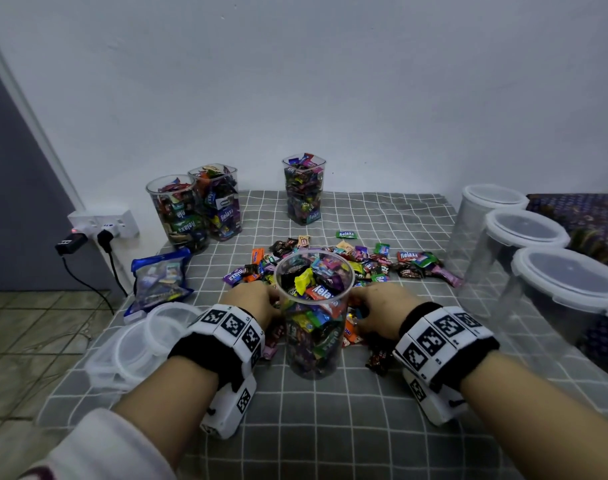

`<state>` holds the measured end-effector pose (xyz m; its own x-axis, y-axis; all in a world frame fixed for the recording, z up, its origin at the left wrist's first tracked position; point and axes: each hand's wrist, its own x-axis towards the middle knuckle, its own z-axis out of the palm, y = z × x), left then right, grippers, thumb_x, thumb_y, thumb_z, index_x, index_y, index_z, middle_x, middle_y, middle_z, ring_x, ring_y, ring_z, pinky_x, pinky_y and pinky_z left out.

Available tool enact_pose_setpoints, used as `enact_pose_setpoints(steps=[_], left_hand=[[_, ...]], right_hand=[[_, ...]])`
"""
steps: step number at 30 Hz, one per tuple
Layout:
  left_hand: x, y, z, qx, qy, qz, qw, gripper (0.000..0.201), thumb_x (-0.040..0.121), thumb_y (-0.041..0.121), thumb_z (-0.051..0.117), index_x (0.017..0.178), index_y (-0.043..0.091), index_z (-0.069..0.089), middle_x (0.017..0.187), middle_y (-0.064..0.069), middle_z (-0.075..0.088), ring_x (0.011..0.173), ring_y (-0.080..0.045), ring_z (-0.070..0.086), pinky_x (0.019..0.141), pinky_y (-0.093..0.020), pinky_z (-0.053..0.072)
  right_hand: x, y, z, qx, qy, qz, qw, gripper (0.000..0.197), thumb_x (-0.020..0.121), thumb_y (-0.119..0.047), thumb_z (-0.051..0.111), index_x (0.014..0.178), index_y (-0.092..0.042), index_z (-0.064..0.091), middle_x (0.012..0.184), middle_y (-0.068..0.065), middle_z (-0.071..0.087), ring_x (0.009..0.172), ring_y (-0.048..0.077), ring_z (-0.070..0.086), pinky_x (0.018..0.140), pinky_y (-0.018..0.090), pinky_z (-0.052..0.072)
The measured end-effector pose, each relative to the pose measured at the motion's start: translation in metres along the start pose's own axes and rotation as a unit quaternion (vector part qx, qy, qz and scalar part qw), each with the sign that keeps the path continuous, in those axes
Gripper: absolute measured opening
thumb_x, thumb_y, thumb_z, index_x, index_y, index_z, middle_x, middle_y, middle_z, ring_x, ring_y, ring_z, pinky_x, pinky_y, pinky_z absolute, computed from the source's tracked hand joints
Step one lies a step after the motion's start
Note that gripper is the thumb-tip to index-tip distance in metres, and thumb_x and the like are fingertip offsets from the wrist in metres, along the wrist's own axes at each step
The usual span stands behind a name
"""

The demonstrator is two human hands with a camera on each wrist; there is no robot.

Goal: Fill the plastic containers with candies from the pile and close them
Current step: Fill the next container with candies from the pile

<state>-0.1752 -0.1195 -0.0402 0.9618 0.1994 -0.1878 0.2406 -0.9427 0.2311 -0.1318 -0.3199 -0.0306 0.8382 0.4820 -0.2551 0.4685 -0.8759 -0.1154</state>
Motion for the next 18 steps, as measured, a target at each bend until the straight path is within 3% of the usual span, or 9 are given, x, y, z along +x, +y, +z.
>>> enact_pose_setpoints(steps=[18], left_hand=[[-0.0098, 0.0004, -0.0091, -0.063, 0.103, -0.027, 0.992, 0.022, 0.091, 0.027, 0.056, 0.103, 0.016, 0.071, 0.110, -0.009, 0.066, 0.101, -0.028, 0.060, 0.068, -0.026, 0.036]], right_hand=[[0.0034, -0.0032, 0.0026, 0.033, 0.070, 0.016, 0.997, 0.031, 0.091, -0.011, 0.051, 0.121, -0.018, 0.058, 0.118, 0.006, 0.062, 0.110, 0.024, 0.057, 0.093, 0.035, 0.047]])
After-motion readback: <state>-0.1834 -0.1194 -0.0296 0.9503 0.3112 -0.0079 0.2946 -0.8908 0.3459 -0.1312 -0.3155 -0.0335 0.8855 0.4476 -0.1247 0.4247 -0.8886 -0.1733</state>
